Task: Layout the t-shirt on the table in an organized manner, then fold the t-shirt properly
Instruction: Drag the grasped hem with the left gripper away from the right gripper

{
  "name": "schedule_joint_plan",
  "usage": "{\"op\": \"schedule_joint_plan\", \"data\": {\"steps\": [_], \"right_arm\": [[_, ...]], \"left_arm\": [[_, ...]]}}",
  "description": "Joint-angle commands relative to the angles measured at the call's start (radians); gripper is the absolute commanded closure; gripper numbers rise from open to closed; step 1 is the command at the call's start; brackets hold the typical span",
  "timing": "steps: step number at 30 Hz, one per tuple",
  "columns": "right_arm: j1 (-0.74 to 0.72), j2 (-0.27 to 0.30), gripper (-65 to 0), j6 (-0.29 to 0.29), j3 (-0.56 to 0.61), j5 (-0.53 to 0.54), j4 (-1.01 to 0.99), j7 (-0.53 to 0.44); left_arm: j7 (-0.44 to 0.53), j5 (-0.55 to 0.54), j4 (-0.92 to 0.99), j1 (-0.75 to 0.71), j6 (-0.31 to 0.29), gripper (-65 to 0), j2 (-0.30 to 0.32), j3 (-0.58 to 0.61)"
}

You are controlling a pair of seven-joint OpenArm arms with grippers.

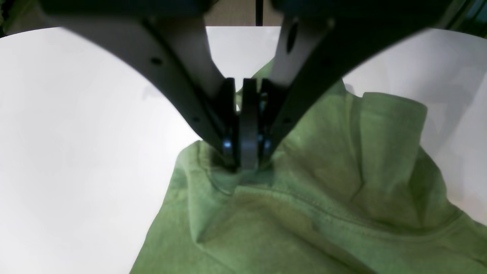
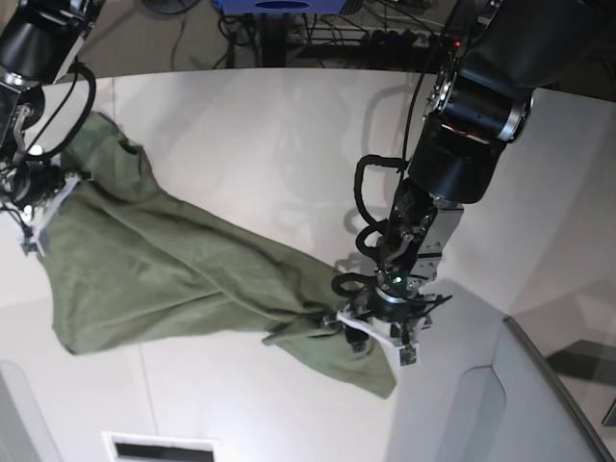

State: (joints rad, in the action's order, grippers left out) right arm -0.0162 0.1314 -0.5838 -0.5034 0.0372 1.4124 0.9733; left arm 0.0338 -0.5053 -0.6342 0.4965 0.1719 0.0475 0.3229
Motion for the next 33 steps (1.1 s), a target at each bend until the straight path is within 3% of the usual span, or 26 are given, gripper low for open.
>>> {"op": "schedule_joint_plan", "data": {"steps": [1,11,25,27,29,33], "right_arm": [[-0.015,0.014,-0.8,-0.002,-0.001,0.003,0.015,-0.007],[-0.014,0.012,-0.8,-0.002,-0.001,0.003,0.015,-0.007],[-0.014,0.012,-0.8,-0.003,-0.001,0.003,0.018,-0.009],[-0.014,0.012,-0.8,-0.003,-0.001,0.003,0.018,-0.009],[-0.014,0.012,-0.8,-0.003,-0.001,0.003,0.018,-0.009],[-0.014,0.012,-0.8,-0.003,-0.001,0.003,0.018,-0.009]], "left_arm": [[0.021,0.001,0.020,0.029,0.008,-36.0,-0.001,-0.005],[0.056,0.001,0.107,0.047,0.008,-36.0,-0.001,-0.006],[0.059,0.009,0.204,0.040,-0.002,-34.6,-0.056,0.005],[0.059,0.009,0.216,0.038,-0.048,-28.8,-0.061,0.005],[0.059,0.006,0.218,0.035,-0.094,-18.4,-0.062,0.000],[0.059,0.004,0.216,0.035,-0.099,0.0,-0.070,-0.005]]}}
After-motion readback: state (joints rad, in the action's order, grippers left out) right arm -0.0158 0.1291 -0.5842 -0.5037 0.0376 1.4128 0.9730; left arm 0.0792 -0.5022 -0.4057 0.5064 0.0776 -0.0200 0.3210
